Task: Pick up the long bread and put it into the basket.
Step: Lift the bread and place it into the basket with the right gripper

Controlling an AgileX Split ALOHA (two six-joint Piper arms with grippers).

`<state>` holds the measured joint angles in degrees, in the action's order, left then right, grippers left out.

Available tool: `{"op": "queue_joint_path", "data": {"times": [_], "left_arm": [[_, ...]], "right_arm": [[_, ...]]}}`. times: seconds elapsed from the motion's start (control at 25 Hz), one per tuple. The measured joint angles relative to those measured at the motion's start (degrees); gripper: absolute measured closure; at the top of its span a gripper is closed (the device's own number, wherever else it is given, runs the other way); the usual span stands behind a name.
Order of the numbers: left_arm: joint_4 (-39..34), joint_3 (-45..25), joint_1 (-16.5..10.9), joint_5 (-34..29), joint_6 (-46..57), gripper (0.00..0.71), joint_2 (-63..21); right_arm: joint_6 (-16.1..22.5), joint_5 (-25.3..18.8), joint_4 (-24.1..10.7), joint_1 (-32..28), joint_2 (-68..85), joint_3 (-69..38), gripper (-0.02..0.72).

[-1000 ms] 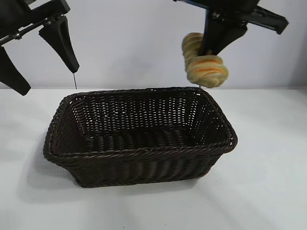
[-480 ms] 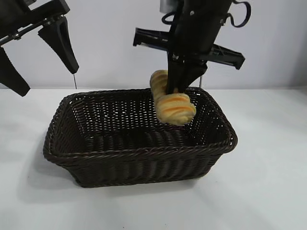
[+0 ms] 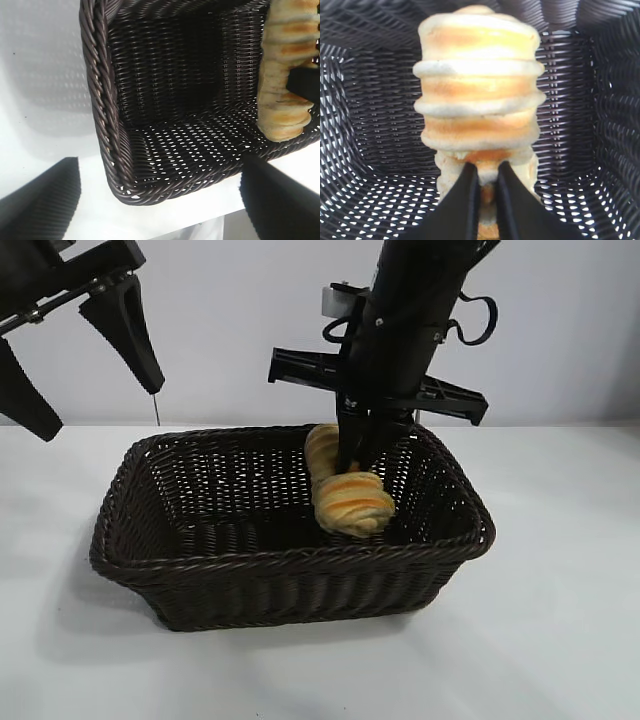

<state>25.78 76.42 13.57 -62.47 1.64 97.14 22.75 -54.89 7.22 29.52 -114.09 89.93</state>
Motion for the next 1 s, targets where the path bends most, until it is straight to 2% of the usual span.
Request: {"op": "queue_joint_path", "data": {"times": [0.24, 0.48, 0.56, 0.76, 1.0], "left_arm": [[0.0, 0.0, 0.0, -0.14, 0.0, 0.083, 0.0], [0.0, 0.0, 0.0, -0.14, 0.0, 0.083, 0.0], [0.0, 0.0, 0.0, -0.14, 0.0, 0.083, 0.0], [0.0, 0.0, 0.0, -0.14, 0.0, 0.083, 0.0], [0.0, 0.0, 0.0, -0.14, 0.0, 0.083, 0.0]], "right_arm": [[-0.1, 0.0, 0.28, 0.0, 0.0, 0.0, 0.638], [-0.1, -0.12, 0.71, 0.0, 0.0, 0.0, 0.583], [-0.1, -0.16, 0.71, 0.0, 0.0, 0.0, 0.54], [-0.1, -0.58, 0.71, 0.0, 0.0, 0.0, 0.364], [-0.1, -0.64, 0.74, 0.0, 0.0, 0.0, 0.322]]}}
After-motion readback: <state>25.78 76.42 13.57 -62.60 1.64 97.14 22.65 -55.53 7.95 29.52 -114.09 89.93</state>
